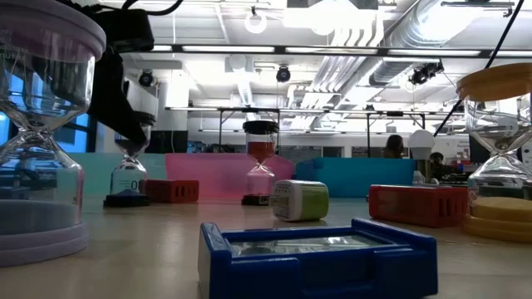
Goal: Pick & Place Office items
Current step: Put the blue hourglass into the green bin
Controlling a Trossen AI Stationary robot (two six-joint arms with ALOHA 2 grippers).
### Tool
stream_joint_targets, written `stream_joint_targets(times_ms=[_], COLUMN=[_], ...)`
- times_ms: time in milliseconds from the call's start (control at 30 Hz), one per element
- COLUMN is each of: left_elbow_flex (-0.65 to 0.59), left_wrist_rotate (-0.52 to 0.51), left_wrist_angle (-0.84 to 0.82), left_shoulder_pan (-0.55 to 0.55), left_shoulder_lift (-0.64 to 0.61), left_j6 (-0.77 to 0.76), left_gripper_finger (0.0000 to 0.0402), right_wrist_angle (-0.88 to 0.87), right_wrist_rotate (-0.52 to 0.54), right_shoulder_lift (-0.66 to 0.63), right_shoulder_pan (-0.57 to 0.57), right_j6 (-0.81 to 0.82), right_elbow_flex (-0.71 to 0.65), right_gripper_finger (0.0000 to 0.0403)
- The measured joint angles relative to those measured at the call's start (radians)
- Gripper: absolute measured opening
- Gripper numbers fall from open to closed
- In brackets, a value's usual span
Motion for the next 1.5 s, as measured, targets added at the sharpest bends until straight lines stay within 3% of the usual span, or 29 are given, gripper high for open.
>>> stream_joint_targets(times_ms=[100, 433, 633, 933, 1267, 1500], left_elbow_flex=[0.000, 0.004, 0.040, 0.151, 0.182, 0.182], left_wrist_rotate=[0.000, 0.036, 0.050, 0.019, -0.093, -0.096], left_wrist_angle=[0.000, -0.001, -0.005, -0.277, -0.459, -0.491], left_shoulder_pan=[0.000, 0.000, 0.008, 0.070, 0.255, 0.438], left_shoulder_lift=[0.000, -0.007, -0.064, -0.197, -0.328, -0.369], left_j6=[0.000, -0.021, 0.060, 0.062, 0.091, 0.141], left_gripper_finger=[0.0199, 0.0199, 0.0199, 0.0199, 0.0199, 0.0199], right_wrist_angle=[0.000, 0.000, 0.000, -0.001, 0.000, -0.015], right_wrist_rotate=[0.000, 0.000, 0.001, 0.001, 0.002, 0.000], right_shoulder_lift=[0.000, 0.000, 0.000, 0.000, 0.000, 0.000], right_shoulder_pan=[0.000, 0.000, 0.000, 0.000, 0.000, -0.004], right_j6=[0.000, 0.000, 0.000, 0.000, 0.004, 0.025], right_elbow_flex=[0.000, 0.000, 0.000, 0.000, 0.000, 0.000], right_gripper_finger=[0.0231, 0.0231, 0.0231, 0.0231, 0.0231, 0.0231])
